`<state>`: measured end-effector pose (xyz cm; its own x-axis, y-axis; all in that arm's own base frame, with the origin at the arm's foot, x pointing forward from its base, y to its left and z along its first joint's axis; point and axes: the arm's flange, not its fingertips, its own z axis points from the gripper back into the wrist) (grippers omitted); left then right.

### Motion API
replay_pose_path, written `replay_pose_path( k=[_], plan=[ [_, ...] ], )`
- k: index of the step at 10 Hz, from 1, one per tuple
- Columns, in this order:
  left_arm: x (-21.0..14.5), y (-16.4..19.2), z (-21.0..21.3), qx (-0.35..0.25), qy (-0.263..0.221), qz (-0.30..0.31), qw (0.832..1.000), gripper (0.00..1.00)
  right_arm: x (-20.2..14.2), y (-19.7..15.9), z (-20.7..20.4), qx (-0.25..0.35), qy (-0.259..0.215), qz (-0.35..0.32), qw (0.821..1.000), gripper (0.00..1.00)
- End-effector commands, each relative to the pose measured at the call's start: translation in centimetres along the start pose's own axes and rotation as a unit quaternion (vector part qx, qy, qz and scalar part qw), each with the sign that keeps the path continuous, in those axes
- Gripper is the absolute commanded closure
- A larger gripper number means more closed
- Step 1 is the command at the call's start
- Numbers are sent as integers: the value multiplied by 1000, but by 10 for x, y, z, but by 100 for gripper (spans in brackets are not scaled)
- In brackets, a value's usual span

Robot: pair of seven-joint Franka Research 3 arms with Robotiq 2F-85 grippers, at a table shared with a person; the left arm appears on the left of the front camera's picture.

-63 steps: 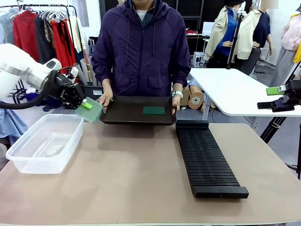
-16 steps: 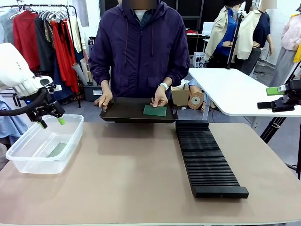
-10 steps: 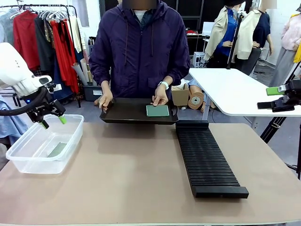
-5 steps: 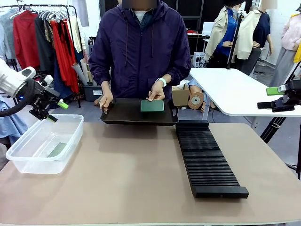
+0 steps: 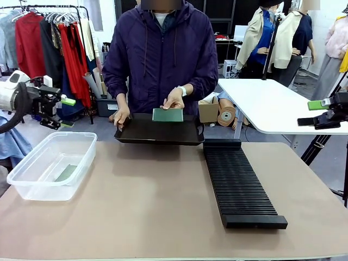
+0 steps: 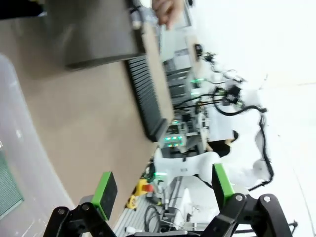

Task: Sort PCBs into racks and boxes based on the side picked up.
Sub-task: Pick up the Blank PCB handed by the Human.

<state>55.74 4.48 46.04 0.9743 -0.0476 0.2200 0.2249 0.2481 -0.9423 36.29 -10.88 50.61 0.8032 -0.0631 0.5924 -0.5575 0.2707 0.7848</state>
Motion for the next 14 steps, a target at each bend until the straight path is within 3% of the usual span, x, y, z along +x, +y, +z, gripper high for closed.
replay_pose_path(
  k=[1, 3, 14],
  plan=[
    [-5, -4, 4, -39, -5, -17, 999, 0, 3, 2, 0, 2, -7, -2, 1000, 0],
    [-5, -1, 6, -35, -25, -16, 999, 0, 3, 2, 0, 2, -7, -2, 1000, 0],
    [-1, -2, 7, -30, -12, -6, 999, 0, 3, 2, 0, 2, -7, -2, 1000, 0]
  ],
)
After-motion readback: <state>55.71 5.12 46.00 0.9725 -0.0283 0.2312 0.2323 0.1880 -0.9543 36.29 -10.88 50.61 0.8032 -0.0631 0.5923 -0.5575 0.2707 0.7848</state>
